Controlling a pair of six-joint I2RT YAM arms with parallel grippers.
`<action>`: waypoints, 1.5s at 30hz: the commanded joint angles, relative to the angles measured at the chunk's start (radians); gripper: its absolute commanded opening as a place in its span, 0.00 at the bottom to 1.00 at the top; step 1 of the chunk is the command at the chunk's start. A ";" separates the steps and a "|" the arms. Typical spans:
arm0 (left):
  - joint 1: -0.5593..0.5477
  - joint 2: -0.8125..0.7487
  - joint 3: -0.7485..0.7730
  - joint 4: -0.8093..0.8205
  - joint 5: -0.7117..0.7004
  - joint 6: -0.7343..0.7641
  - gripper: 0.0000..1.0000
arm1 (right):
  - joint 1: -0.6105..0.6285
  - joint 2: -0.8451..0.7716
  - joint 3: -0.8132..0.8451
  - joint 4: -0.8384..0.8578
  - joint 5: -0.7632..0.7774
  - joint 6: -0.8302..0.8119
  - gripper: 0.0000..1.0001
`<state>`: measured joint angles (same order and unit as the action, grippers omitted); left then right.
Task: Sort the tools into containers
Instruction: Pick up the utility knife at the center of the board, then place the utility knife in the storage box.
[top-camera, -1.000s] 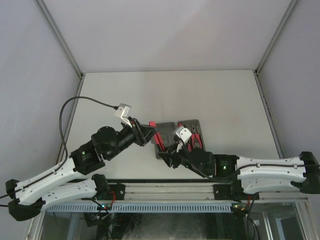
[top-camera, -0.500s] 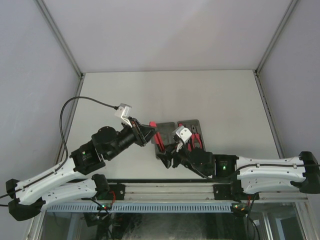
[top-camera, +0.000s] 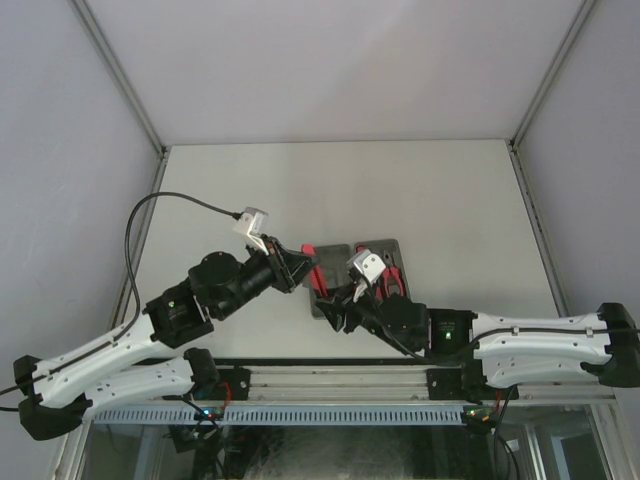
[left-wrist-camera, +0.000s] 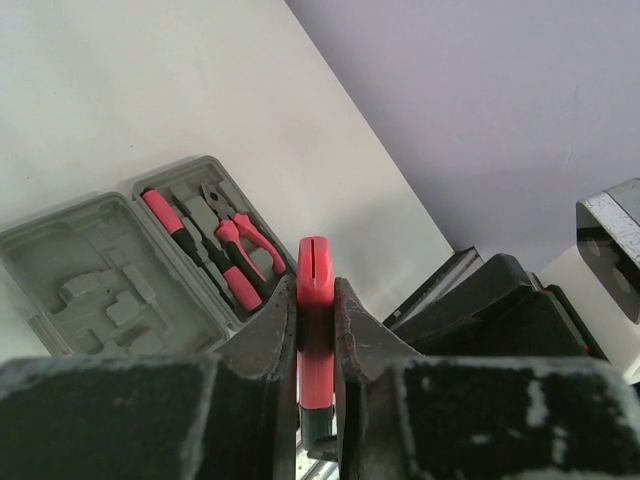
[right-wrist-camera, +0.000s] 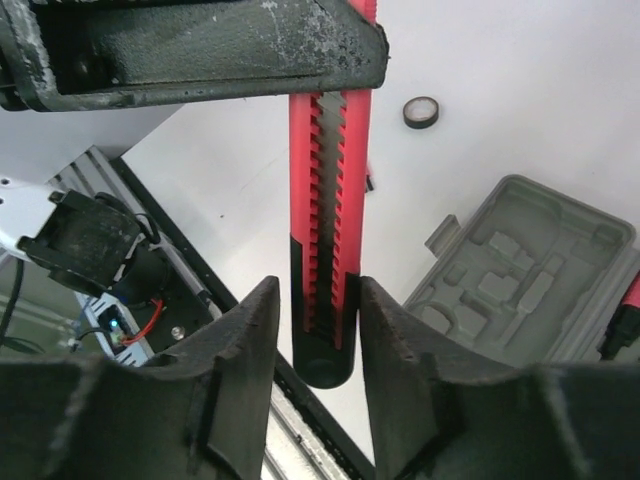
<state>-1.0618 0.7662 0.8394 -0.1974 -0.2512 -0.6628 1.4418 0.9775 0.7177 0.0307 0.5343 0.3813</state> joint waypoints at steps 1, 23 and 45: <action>0.004 -0.004 0.015 0.013 -0.003 0.009 0.00 | 0.000 0.015 0.048 0.068 0.013 -0.015 0.32; 0.085 -0.022 0.002 -0.077 0.037 -0.004 0.50 | -0.124 0.008 0.047 -0.200 -0.030 0.354 0.00; 0.286 0.053 0.019 -0.286 0.022 -0.014 0.51 | -0.318 0.087 0.057 -0.430 -0.156 0.514 0.00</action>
<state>-0.7998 0.8200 0.8394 -0.4515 -0.2012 -0.6991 1.1805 1.0679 0.7261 -0.3771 0.4355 0.8509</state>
